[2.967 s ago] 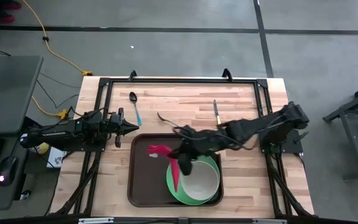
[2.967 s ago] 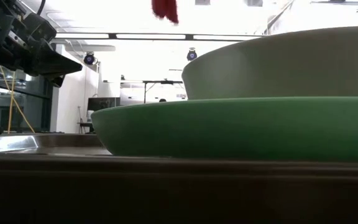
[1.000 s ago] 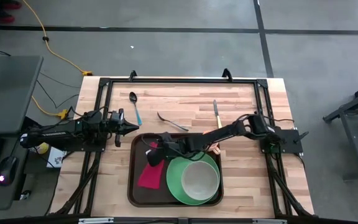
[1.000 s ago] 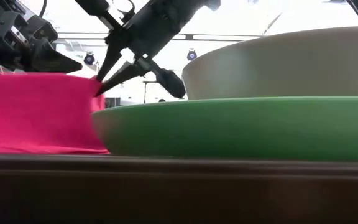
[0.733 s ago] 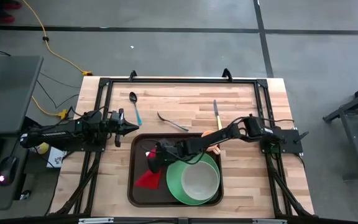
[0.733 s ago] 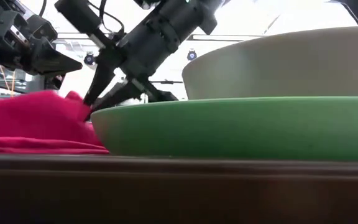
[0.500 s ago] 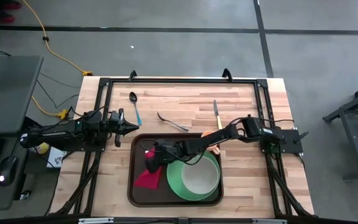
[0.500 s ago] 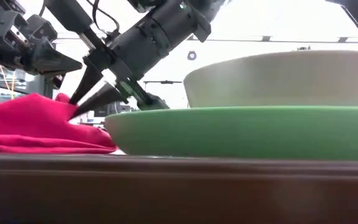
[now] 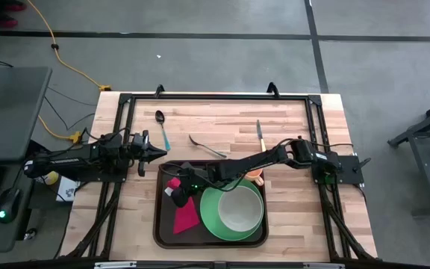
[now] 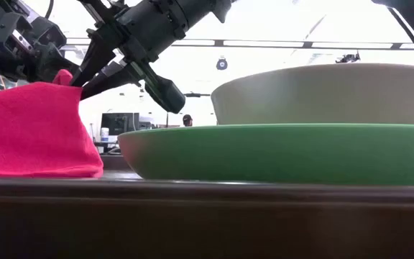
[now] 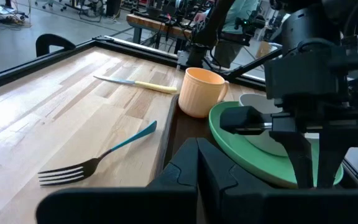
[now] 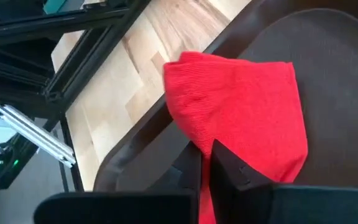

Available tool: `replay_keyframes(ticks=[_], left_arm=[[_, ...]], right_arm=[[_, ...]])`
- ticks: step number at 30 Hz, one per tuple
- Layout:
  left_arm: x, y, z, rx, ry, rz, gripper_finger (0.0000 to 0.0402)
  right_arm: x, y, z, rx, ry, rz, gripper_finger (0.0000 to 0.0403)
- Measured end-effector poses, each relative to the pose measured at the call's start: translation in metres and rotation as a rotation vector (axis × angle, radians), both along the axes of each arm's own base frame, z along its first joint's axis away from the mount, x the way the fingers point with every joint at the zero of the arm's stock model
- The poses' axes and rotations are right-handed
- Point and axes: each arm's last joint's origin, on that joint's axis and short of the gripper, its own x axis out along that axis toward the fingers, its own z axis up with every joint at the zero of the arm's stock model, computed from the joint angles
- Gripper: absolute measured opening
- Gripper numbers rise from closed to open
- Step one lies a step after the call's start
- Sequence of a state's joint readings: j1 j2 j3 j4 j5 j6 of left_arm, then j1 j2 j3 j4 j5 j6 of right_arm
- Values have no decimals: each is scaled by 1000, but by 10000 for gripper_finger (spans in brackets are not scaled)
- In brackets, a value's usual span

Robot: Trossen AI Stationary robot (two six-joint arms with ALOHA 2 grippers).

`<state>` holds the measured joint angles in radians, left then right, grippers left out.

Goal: Set up tray
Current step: Put the red napkin on the black serving tray

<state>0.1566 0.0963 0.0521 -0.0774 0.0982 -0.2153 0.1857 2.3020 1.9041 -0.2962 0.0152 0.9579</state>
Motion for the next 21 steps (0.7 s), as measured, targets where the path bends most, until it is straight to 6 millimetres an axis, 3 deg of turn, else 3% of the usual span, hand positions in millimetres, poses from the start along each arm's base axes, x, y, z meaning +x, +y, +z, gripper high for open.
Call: replay_keyframes(ticks=[4,16,21], left_arm=[[0,0,0,0,0,0,31],[0,-1,0,-3,-1,-24,31],[0,-1,0,-3,-1,-24,31]], right_arm=[[0,-5,-2,-6,10,19,25],[5,-7,4,-19,-69,36,166],[10,-7,12,-21,-174,49,183]])
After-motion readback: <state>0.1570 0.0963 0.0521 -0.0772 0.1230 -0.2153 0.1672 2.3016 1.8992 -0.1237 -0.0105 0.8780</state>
